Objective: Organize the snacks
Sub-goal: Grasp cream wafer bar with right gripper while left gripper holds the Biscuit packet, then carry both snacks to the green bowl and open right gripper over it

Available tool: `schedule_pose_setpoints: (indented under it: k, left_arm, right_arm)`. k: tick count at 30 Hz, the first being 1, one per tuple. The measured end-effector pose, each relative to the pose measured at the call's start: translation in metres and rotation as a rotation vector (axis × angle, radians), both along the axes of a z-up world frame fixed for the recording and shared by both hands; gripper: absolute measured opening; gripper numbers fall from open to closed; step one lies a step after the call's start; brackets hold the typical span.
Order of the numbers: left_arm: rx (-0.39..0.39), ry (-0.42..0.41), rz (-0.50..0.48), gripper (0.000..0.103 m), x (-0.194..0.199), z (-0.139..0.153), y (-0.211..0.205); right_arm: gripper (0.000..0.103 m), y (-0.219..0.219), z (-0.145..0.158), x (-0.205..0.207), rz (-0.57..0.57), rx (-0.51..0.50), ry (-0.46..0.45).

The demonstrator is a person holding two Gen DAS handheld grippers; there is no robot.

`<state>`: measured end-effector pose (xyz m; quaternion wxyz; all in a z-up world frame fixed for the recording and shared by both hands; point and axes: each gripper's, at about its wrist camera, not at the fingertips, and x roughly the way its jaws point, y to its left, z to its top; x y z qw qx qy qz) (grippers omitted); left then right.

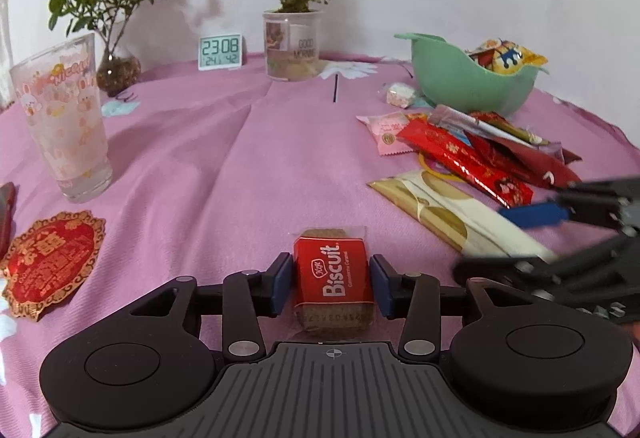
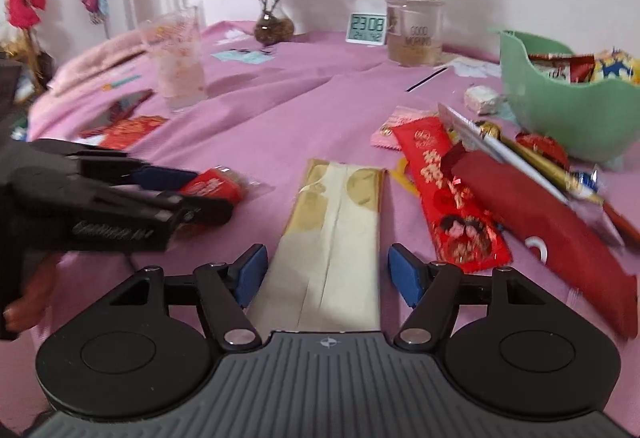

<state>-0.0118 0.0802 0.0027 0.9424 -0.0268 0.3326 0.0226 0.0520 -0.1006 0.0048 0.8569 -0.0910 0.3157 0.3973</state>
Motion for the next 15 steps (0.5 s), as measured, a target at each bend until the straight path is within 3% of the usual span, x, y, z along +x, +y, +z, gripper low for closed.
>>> schedule_pose_setpoints:
  k: [3, 6, 15]
  left_arm:
    - [0.018, 0.012, -0.005, 0.103, -0.003, 0.000, 0.000]
    - [0.004, 0.018, 0.001, 0.103, -0.004, 0.000, 0.003]
    - [0.045, 0.002, 0.010, 0.101, 0.000, 0.002, -0.007]
  right_arm:
    - [0.073, 0.008, -0.003, 0.000, -0.016, -0.012, -0.029]
    - [0.062, 0.006, -0.003, -0.003, -0.027, -0.016, -0.061]
    - [0.057, -0.025, -0.004, -0.014, -0.102, 0.029, -0.084]
